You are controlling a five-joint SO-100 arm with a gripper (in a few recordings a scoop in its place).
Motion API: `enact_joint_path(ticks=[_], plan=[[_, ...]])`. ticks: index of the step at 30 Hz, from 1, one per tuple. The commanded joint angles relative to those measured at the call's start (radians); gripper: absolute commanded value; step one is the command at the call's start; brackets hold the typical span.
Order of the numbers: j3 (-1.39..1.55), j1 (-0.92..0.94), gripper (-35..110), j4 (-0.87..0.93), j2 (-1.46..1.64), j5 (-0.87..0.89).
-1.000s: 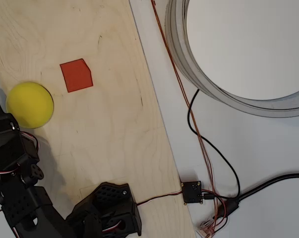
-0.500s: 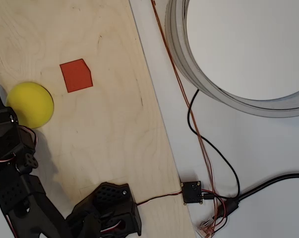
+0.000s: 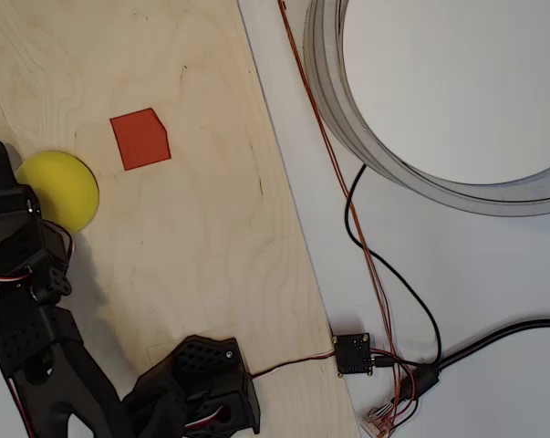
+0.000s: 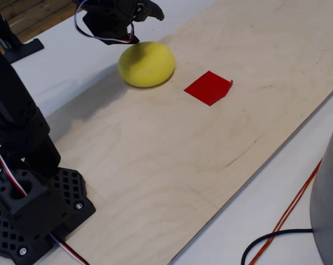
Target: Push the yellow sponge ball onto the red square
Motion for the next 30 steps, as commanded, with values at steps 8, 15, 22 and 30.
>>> enact_joint_path(ticks=[8, 15, 22, 30], plan=[[-0.072, 0.061, 27, 0.035, -0.041, -0.029], [-0.110, 0.103, 27, 0.049, -0.067, -0.103], [-0.143, 0.169, 26, 0.054, -0.086, -0.224], [-0.201, 0.235, 26, 0.052, -0.137, -0.327]])
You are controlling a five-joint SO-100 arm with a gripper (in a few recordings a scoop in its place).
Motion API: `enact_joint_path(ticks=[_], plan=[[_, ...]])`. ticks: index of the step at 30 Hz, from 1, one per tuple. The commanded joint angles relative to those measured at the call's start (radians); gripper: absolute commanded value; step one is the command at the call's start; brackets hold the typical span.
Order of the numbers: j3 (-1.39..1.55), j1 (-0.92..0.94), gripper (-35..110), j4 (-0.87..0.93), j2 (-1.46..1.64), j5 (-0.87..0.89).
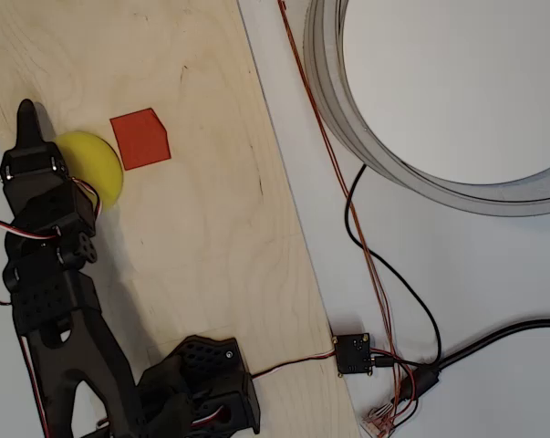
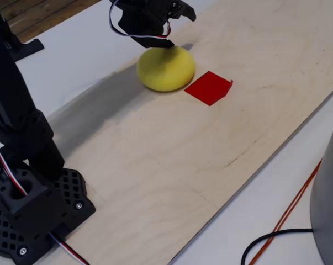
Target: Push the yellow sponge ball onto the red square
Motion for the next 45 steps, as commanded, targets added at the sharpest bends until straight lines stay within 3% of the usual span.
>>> enact_joint_path(ticks=[1, 16, 45], plan=[[-0.038, 0.048, 26, 0.014, -0.008, -0.023], [-0.012, 0.028, 26, 0.094, 0.160, 0.002], [0.502, -0.083, 26, 0.064, 0.623, 0.304]])
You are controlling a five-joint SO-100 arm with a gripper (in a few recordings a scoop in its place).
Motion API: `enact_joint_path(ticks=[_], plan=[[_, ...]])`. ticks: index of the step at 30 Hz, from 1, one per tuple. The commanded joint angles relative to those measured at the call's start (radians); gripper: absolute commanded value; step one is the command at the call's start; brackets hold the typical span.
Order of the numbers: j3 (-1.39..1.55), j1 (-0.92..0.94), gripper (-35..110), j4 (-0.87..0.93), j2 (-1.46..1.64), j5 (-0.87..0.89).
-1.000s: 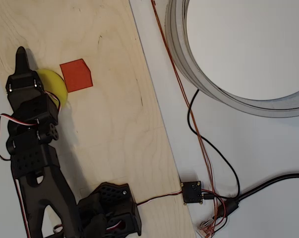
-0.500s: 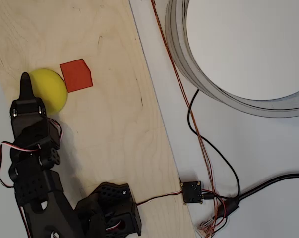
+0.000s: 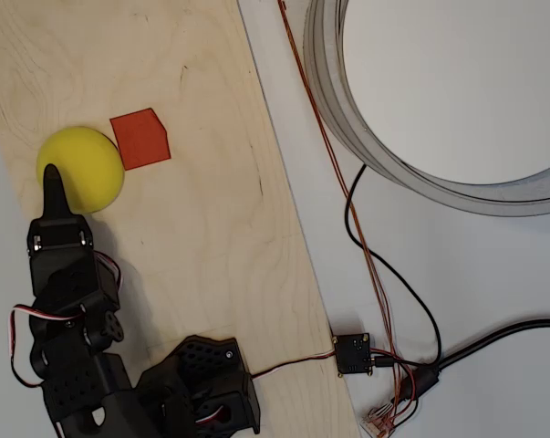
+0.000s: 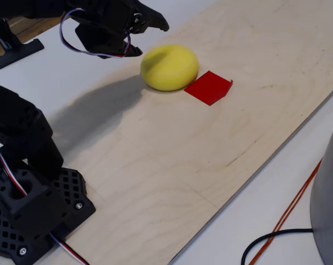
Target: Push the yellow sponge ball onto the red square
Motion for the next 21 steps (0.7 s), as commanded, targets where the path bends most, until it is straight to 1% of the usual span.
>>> enact_joint_path(ticks=[1, 6, 12, 21], plan=[[0.012, -0.020, 26, 0.000, 0.048, 0.060], [0.054, -0.064, 26, -0.034, 0.044, 0.124], [0.103, -0.072, 26, -0.123, 0.006, 0.140], [0.057, -0.054, 26, -0.152, -0.092, 0.143]])
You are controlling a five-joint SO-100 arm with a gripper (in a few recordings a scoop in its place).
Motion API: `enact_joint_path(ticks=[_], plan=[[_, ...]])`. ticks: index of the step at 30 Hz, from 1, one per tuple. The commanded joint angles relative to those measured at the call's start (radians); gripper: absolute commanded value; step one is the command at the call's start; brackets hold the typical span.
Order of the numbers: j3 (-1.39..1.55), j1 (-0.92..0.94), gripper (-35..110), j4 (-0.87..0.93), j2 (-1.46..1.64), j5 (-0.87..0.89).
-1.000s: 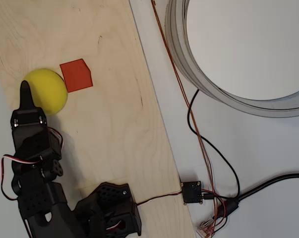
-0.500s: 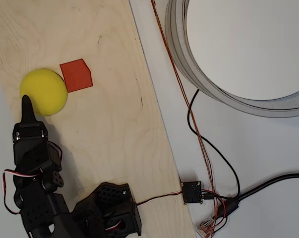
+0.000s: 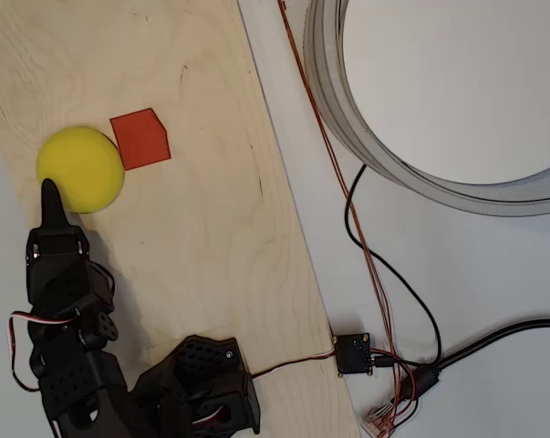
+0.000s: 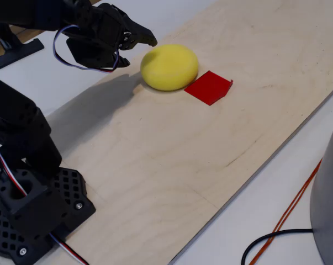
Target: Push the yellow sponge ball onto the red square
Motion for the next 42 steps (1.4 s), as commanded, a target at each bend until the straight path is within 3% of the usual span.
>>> enact_joint_path(ticks=[1, 42], plan=[[-0.038, 0.023, 26, -0.017, -0.020, 0.008], [-0.166, 0.183, 25, -0.084, -0.144, -0.014]])
